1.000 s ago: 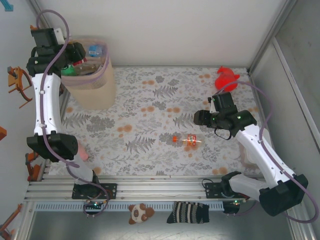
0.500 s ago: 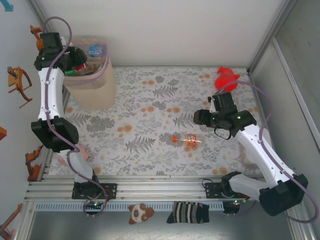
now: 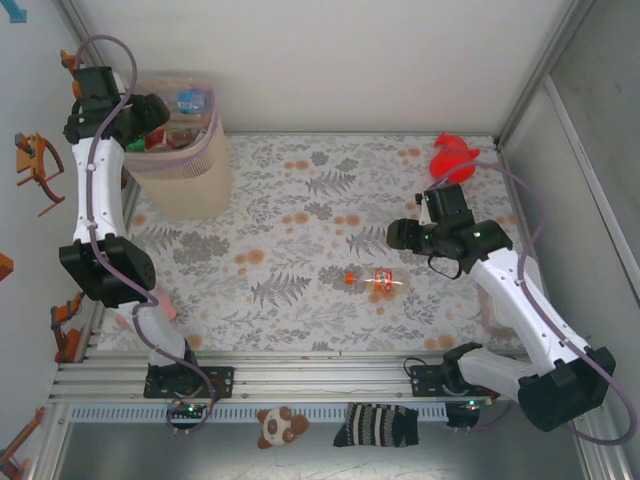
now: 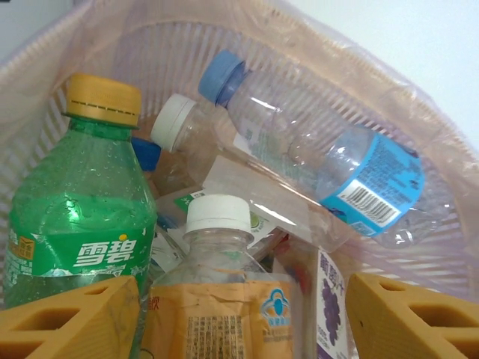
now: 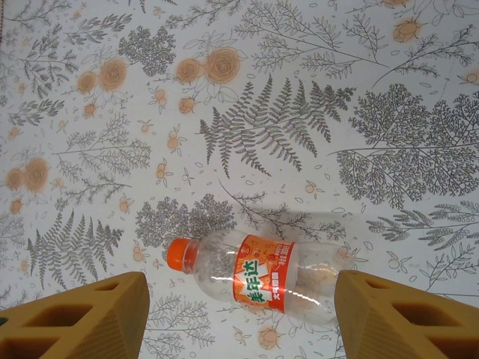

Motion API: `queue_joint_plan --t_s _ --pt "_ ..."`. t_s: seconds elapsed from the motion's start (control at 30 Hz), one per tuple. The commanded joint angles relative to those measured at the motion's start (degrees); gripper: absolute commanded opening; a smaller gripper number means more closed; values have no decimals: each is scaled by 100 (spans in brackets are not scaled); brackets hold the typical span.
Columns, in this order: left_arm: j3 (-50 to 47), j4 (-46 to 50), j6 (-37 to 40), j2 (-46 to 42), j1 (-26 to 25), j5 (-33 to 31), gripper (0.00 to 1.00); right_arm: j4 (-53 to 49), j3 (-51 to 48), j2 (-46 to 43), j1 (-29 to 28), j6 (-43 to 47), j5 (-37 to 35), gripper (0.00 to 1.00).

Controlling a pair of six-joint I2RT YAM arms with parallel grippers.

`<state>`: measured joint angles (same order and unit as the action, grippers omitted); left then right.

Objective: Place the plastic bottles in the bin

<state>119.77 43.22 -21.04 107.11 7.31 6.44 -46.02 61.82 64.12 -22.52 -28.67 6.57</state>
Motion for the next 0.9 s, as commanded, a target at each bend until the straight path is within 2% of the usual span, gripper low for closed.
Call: queue_joint_plan --t_s 0.0,0.27,0.4,0.53,0.6,0.8,0.87 --pt "197 -110 -43 -405 21 85 72 12 19 0 44 -69 -77 66" --pt "521 73 -94 -287 -160 812 51 24 65 74 44 -50 -46 65" --pt "495 198 -105 -155 -408 1253 46 40 82 109 42 -47 -28 66" --pt "486 406 44 11 -607 1325 44 35 96 109 46 -39 -17 65" --pt "530 578 125 112 -608 1259 42 30 93 93 48 -42 -24 65" --pt "420 1036 573 179 -599 272 40 40 16 74 42 -49 -33 66" --pt "397 1120 644 243 -537 169 40 49 -1 71 42 -46 -33 65"
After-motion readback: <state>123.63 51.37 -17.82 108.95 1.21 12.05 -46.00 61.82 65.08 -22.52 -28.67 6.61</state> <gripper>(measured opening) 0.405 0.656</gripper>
